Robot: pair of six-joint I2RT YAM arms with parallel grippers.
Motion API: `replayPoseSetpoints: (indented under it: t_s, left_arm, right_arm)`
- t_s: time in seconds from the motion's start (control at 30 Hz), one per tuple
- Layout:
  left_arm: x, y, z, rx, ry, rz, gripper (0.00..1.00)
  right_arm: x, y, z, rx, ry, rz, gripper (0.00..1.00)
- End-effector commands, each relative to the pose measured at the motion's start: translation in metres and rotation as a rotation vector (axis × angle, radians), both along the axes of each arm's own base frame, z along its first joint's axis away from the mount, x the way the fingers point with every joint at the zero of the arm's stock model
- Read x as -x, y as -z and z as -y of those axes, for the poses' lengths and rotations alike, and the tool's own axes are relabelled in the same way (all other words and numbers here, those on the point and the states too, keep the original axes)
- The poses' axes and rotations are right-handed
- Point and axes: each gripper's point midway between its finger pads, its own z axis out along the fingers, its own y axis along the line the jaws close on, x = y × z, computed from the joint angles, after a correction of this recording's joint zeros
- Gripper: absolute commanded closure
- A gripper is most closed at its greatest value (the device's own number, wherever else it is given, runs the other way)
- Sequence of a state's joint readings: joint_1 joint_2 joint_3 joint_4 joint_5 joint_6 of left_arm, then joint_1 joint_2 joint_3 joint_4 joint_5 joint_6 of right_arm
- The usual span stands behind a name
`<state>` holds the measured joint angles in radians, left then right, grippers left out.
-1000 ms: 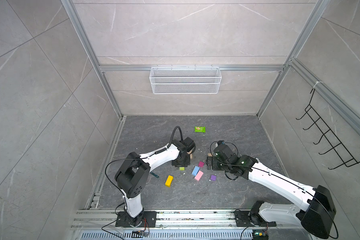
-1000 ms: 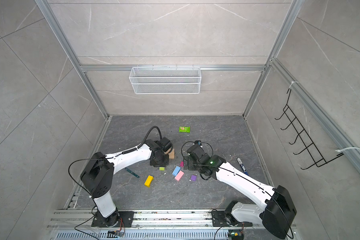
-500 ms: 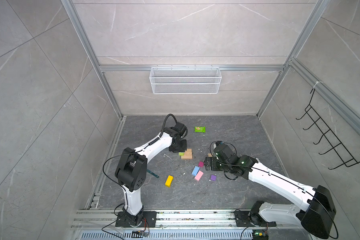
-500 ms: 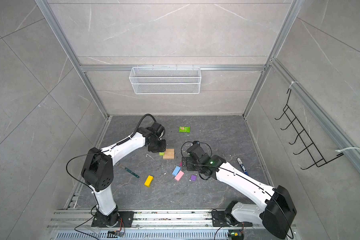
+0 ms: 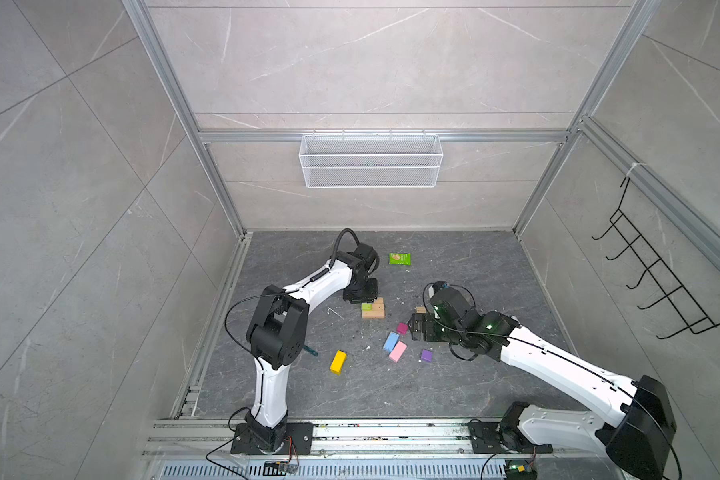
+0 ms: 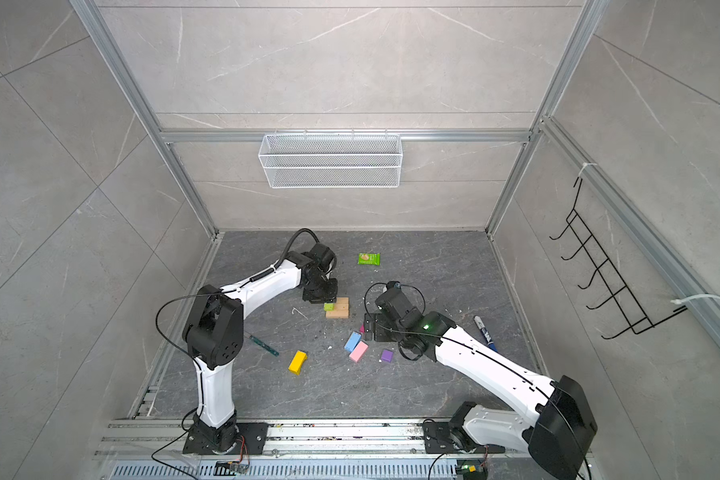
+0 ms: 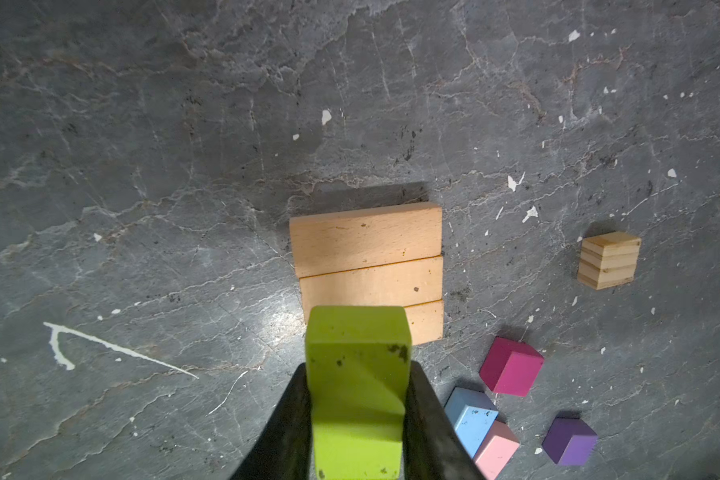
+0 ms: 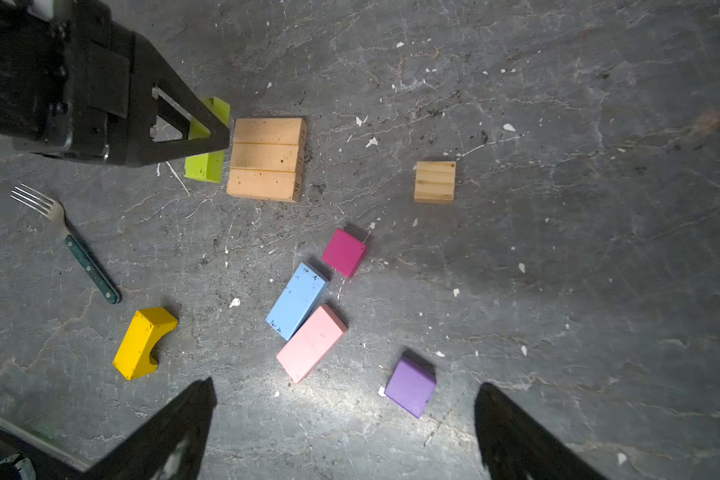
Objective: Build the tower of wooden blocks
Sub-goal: 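Lift the lime green block and carry it above the wood stack with the left gripper, then lower the lime green block onto the top wood bar with the left gripper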
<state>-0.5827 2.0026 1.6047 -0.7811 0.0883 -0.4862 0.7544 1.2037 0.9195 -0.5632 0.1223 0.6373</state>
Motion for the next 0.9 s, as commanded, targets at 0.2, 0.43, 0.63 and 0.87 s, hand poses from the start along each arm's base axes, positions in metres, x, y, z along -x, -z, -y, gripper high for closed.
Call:
replayPoseSetpoints:
  t_s: [0.2,0.43,0.63,0.87]
  left_arm:
    - [-0.008,0.006,0.010,0.006,0.001,-0.021,1.00]
    - [-0.010,0.013,0.010,0.001,-0.011,-0.025,1.00]
    - [-0.010,0.021,0.010,-0.001,-0.024,-0.041,1.00]
    - [-0.012,0.024,0.012,0.004,-0.031,-0.037,1.00]
  right_arm:
    - [0.004,0.001,0.002,-0.007,0.006,-0.006,0.01]
    - [0.005,0.003,0.003,-0.004,0.008,-0.009,0.01]
    - [0.005,0.004,0.003,-0.004,0.009,-0.010,0.01]
    - [0.005,0.006,0.004,0.000,0.009,-0.014,0.01]
